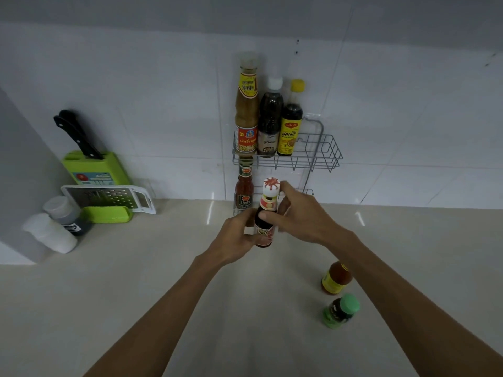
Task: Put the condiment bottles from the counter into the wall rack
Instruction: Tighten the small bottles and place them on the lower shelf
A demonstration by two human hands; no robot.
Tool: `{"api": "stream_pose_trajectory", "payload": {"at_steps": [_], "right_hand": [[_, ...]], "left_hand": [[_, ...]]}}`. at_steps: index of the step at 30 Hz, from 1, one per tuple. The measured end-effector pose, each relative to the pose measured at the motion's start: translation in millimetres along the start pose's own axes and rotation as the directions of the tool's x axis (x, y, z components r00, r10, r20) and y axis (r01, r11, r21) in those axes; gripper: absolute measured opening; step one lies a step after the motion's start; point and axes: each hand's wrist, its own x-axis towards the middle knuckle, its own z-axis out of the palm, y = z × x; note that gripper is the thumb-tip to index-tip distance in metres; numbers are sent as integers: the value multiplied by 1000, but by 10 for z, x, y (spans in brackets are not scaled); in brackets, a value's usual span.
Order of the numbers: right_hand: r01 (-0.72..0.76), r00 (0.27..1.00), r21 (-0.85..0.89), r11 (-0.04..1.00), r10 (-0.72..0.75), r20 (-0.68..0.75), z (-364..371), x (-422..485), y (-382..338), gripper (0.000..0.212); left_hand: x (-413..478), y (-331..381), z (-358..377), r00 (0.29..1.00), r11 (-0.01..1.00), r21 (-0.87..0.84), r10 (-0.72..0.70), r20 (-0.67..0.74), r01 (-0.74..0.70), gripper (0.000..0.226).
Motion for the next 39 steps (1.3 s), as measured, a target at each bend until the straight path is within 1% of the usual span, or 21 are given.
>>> {"api": "stream_pose_trajectory", "payload": {"at_steps": [2,4,6,8,10,12,15,18,24,27,30,33,35,39], "right_hand": [[25,1000,-56,998,-24,9,43,70,88,39],[-5,1000,-56,998,4,-30,84,175,158,33],[-39,992,-40,998,34,-118,173,289,236,33],[-75,969,-11,997,71,-236,289,409,310,35],[-116,939,30,993,119,-323,391,535,386,36],[-150,919,56,987,160,-359,487,653,487,36],[-200,902,84,976,218,-374,666,813,647,34],[-261,892,90,961,276,-359,814,970,788,34],[-354,892,68,933,359,-276,868,1321,860,38],[-430,870,87,899,438,-228,797,1562,843,37],[-456,867,37,889,453,-208,747,1686,870,40],[-450,871,32,893,446,-205,752,1682,865,41],[-445,873,34,895,442,-204,738,1641,866,46],[-477,867,45,878,478,-141,609,1482,815,67]], "left_hand": [[103,-61,-51,1000,1000,20,-6,22,6,60],[209,-115,-100,1000,999,30,-30,2,30,62],[328,-146,-146,997,998,36,-53,-49,55,62],[455,-181,-194,993,992,107,-61,-105,72,56],[574,-247,-224,989,977,196,-64,-135,90,49],[665,-326,-223,989,961,253,-85,-123,114,45],[765,-419,-200,983,950,266,-137,-118,165,50],[827,-476,-147,979,950,245,-178,-94,196,56],[923,-536,-72,962,942,197,-258,-85,270,48],[966,-535,-81,960,940,197,-270,-76,279,45],[987,-509,-91,959,937,204,-276,-58,282,43],[981,-494,-97,957,935,205,-289,-39,290,43],[969,-476,-85,955,933,210,-294,-28,293,43],[877,-372,-53,962,940,209,-271,-16,269,44]]}}
